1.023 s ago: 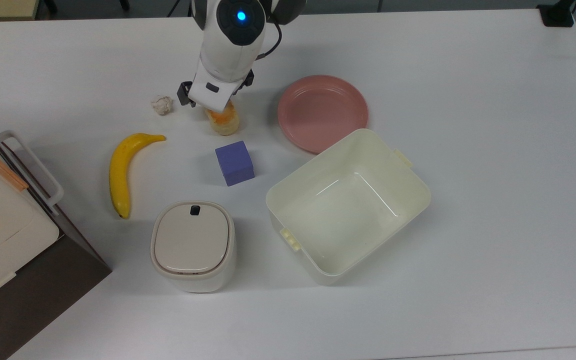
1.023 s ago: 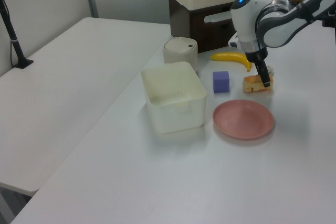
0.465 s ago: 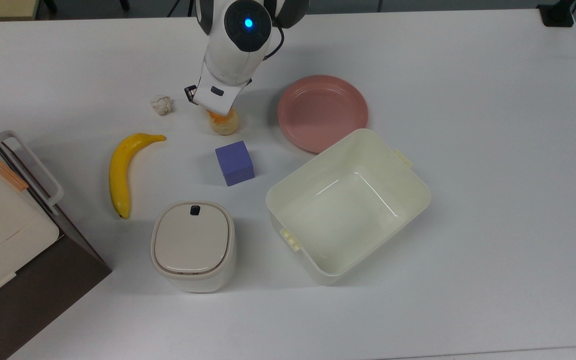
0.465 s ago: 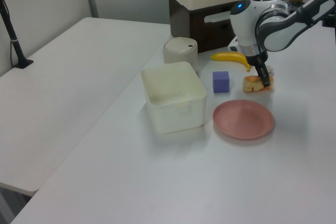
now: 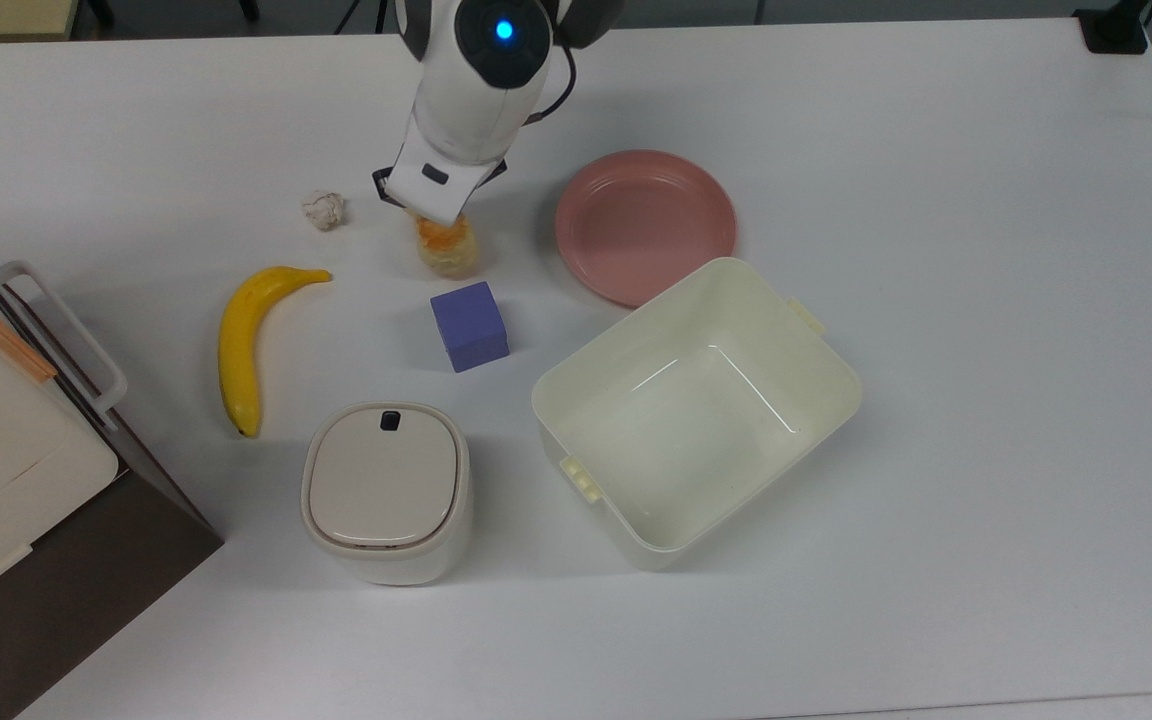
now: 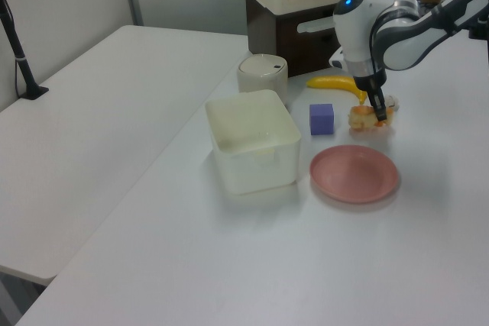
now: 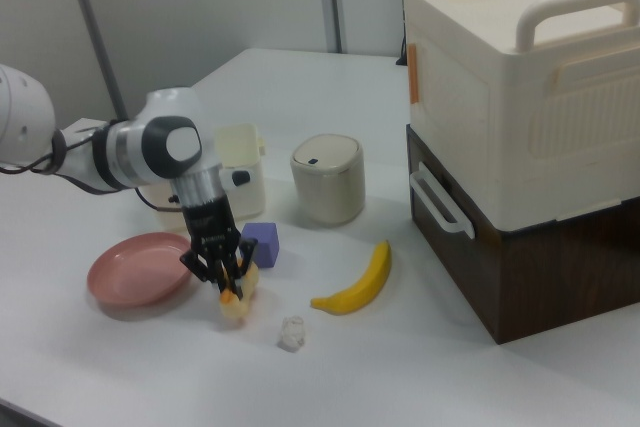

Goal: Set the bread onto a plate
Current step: 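Carry the bread roll over the pink plate and lower it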

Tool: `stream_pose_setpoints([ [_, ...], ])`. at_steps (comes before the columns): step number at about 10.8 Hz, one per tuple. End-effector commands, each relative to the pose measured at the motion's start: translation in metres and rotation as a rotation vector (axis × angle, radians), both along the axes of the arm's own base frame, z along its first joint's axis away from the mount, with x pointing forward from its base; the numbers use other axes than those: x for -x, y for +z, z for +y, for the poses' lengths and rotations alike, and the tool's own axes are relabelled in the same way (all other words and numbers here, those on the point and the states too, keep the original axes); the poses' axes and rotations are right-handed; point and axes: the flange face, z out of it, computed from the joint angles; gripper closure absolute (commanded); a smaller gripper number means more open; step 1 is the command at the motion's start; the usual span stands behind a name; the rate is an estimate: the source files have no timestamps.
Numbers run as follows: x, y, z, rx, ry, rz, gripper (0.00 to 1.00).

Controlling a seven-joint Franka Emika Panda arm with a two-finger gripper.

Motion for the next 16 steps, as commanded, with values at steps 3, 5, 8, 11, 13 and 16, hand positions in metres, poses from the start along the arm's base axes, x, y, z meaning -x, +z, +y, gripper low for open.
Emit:
stream_pose_setpoints([
  [3, 0.016, 0.056, 0.071, 0.012, 0.064, 0.01, 1.0],
  [5, 0.016, 0.064, 0.098, 0.008, 0.107, -0.002, 1.0],
  [8, 0.019, 0.064, 0.146, -0.006, 0.206, 0.002, 1.0],
  [11, 0.033, 0.056, 0.201, -0.01, 0.304, 0.014, 1.0],
  [13, 0.035, 0.033, 0.216, -0.013, 0.338, 0.053, 1.0],
  [16, 0.024, 0.037, 0.209, -0.023, 0.307, 0.035, 0.25],
])
